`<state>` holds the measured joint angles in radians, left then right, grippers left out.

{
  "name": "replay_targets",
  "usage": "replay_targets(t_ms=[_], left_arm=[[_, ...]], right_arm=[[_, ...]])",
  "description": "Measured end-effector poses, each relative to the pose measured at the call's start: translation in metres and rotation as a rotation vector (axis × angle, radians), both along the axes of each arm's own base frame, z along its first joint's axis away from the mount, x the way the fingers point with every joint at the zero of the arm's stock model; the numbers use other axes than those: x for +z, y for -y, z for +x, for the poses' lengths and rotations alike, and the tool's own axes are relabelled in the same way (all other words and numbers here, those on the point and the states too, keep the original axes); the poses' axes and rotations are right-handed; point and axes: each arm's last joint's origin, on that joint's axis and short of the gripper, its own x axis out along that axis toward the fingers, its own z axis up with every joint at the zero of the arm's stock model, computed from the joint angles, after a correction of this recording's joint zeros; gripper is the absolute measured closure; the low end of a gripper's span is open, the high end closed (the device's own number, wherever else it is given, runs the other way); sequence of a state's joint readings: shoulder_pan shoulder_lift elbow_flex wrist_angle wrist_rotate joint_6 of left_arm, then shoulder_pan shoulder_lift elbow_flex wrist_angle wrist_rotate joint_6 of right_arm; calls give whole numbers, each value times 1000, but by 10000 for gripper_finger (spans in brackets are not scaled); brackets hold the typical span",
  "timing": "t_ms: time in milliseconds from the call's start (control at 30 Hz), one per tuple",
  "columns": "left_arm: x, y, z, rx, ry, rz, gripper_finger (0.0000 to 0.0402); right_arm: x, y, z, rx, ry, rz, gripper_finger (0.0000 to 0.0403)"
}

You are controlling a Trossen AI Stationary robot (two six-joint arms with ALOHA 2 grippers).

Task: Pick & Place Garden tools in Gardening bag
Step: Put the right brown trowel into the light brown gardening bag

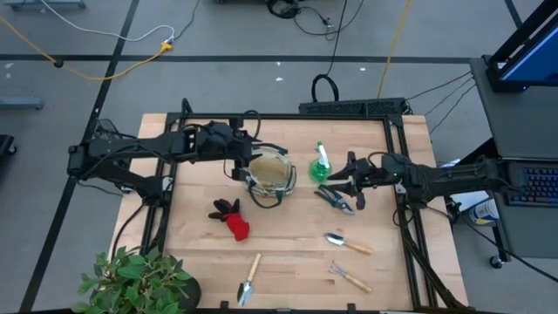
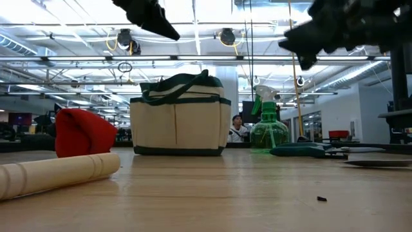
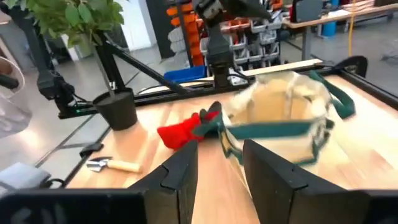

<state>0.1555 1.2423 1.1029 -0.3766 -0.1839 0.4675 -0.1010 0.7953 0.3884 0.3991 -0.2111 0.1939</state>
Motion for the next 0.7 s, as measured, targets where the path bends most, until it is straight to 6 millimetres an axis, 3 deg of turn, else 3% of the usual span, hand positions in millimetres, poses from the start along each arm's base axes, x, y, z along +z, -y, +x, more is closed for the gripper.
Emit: replay_targets(t_ms=[300,533,700], left_arm=[[16,9,-13,-2,84,-51,213],[21,15,-20,10,122,-106,213],[21,15,-21,20,121,-128,213]], right_arm=[[25,-15,21,88,-264,11,284],[-1,-59,21,307,-532,87,284],[-23,-88,14,303,-743,97,284]])
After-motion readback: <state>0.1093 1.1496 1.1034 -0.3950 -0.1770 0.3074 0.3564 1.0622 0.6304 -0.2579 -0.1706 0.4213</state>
